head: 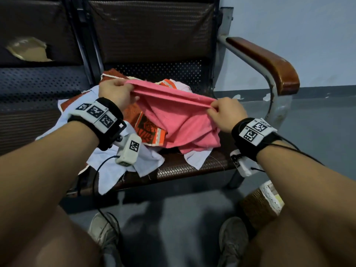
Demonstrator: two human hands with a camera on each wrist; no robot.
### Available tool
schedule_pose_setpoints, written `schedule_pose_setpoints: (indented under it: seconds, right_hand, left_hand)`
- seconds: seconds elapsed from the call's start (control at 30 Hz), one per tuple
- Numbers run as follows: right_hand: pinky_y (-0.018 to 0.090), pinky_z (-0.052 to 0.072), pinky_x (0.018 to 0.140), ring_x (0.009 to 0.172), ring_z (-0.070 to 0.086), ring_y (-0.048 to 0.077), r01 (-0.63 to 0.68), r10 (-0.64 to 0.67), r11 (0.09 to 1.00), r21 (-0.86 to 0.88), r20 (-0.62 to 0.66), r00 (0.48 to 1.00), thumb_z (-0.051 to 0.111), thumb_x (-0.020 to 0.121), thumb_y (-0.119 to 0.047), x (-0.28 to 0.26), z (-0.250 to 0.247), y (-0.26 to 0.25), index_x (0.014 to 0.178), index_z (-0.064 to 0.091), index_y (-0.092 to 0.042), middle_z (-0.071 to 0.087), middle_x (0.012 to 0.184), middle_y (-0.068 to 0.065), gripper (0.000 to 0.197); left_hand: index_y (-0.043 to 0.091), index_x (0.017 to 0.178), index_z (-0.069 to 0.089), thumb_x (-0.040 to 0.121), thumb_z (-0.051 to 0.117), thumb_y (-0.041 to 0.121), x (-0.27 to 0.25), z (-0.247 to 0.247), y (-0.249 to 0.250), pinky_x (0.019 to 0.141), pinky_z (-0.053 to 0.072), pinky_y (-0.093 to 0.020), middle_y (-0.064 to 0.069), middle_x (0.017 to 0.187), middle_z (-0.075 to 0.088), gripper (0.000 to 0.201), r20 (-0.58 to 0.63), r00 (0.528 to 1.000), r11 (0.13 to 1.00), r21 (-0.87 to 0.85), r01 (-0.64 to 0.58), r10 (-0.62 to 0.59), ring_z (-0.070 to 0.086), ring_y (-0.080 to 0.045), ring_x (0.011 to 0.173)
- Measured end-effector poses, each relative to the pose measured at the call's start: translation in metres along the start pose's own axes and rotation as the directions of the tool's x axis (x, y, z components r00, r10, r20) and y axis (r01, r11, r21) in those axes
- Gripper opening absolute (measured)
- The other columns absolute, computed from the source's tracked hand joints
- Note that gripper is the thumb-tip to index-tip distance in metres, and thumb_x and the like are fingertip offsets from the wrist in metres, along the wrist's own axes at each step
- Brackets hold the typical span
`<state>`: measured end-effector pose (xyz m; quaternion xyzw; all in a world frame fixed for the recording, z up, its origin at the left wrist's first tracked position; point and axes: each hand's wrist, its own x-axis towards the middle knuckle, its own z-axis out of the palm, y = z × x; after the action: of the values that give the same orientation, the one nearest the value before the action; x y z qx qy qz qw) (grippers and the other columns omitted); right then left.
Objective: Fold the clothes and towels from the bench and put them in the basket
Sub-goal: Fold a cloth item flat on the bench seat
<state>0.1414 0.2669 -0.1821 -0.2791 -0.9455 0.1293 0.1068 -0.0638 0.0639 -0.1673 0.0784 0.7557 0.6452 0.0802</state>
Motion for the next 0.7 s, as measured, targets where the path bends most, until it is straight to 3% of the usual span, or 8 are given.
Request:
schedule_pose_setpoints:
  seconds: [0.07, 0.13, 0.23, 0.33, 0.4, 0.47, 0.6, 0.7]
  right_hand:
    - [0.035, 0.051, 0.078, 0.082, 0.061, 0.024, 0.048, -0.045, 0.998, 0.049, -0.063, 0.997, 0.058, 0.094, -0.029, 0.002, -0.002, -0.001, 0.098, 0.075, -0.025, 0.072, 0.09, 0.001, 0.018]
    - [0.032, 0.049, 0.08, 0.086, 0.061, 0.02, 0.128, -0.117, 0.983, 0.133, -0.084, 0.99, 0.066, 0.09, -0.024, 0.004, -0.006, -0.002, 0.096, 0.073, -0.025, 0.072, 0.093, -0.001, 0.01]
    - [0.029, 0.043, 0.076, 0.084, 0.06, 0.019, 0.211, -0.193, 0.96, 0.186, -0.112, 0.975, 0.071, 0.086, -0.017, 0.004, -0.015, -0.001, 0.092, 0.07, -0.02, 0.07, 0.089, 0.001, 0.007]
    - [0.031, 0.043, 0.074, 0.08, 0.056, 0.018, 0.191, -0.167, 0.961, 0.203, -0.131, 0.977, 0.074, 0.083, -0.015, 0.0, -0.019, 0.005, 0.088, 0.066, -0.02, 0.066, 0.085, 0.001, 0.01]
    - [0.032, 0.044, 0.071, 0.079, 0.057, 0.019, 0.172, -0.151, 0.962, 0.212, -0.109, 0.982, 0.074, 0.082, -0.014, -0.004, -0.018, 0.008, 0.085, 0.065, -0.019, 0.066, 0.084, 0.001, 0.011]
    - [0.032, 0.046, 0.069, 0.077, 0.058, 0.019, 0.187, -0.174, 0.962, 0.199, -0.081, 0.981, 0.072, 0.082, -0.014, -0.006, -0.017, 0.01, 0.084, 0.062, -0.019, 0.065, 0.081, 0.0, 0.011]
    - [0.029, 0.042, 0.073, 0.078, 0.06, 0.019, 0.205, -0.207, 0.976, 0.076, 0.018, 0.978, 0.069, 0.086, -0.021, -0.004, -0.013, 0.013, 0.084, 0.063, -0.022, 0.065, 0.08, -0.004, 0.006]
    - [0.027, 0.04, 0.07, 0.077, 0.061, 0.02, 0.209, -0.207, 0.978, -0.003, 0.122, 0.971, 0.07, 0.084, -0.023, -0.005, -0.007, 0.013, 0.077, 0.06, -0.024, 0.063, 0.076, -0.006, 0.012]
  left_hand:
    - [0.007, 0.085, 0.06, 0.097, 0.048, 0.001, 0.002, 0.001, 0.002, 0.042, 0.051, -0.021, -0.007, 0.057, 0.061, 0.018, 0.004, 0.996, 0.994, -0.073, 0.084, -0.084, 0.06, -0.009, 0.037]
    - [0.003, 0.1, 0.059, 0.098, 0.034, 0.0, 0.004, -0.001, 0.005, 0.042, 0.051, -0.025, -0.016, 0.068, 0.061, 0.025, 0.0, 0.992, 0.988, -0.096, 0.122, -0.122, 0.062, -0.018, 0.04]
    - [0.007, 0.108, 0.07, 0.091, 0.035, -0.003, 0.009, -0.008, 0.005, 0.058, 0.058, -0.034, -0.017, 0.092, 0.068, 0.04, 0.018, 0.999, 0.998, -0.049, 0.044, -0.043, 0.068, -0.03, 0.063]
    - [0.014, 0.089, 0.076, 0.086, 0.055, -0.004, 0.006, -0.015, -0.003, 0.068, 0.061, -0.034, -0.015, 0.091, 0.073, 0.027, 0.083, 0.996, 0.997, 0.074, -0.036, 0.03, 0.072, -0.027, 0.07]
    - [0.018, 0.07, 0.069, 0.08, 0.071, 0.002, 0.005, -0.018, -0.01, 0.057, 0.059, -0.028, -0.013, 0.075, 0.071, 0.019, 0.06, 0.998, 0.987, 0.151, -0.045, 0.037, 0.071, -0.019, 0.056]
    - [0.018, 0.066, 0.061, 0.079, 0.072, 0.01, 0.006, -0.018, -0.014, 0.052, 0.059, -0.03, -0.014, 0.072, 0.069, 0.019, 0.012, 0.999, 0.982, 0.184, -0.042, 0.041, 0.071, -0.022, 0.053]
    - [0.009, 0.083, 0.066, 0.088, 0.049, 0.018, 0.006, -0.017, -0.01, 0.075, 0.06, -0.049, -0.029, 0.097, 0.07, 0.02, 0.014, 1.0, 0.991, 0.131, -0.015, 0.013, 0.072, -0.042, 0.078]
    - [-0.011, 0.106, 0.06, 0.09, 0.064, 0.004, 0.013, -0.015, -0.01, 0.087, 0.05, -0.05, -0.034, 0.111, 0.063, 0.023, 0.039, 0.999, 0.979, 0.204, 0.017, -0.025, 0.063, -0.047, 0.101]
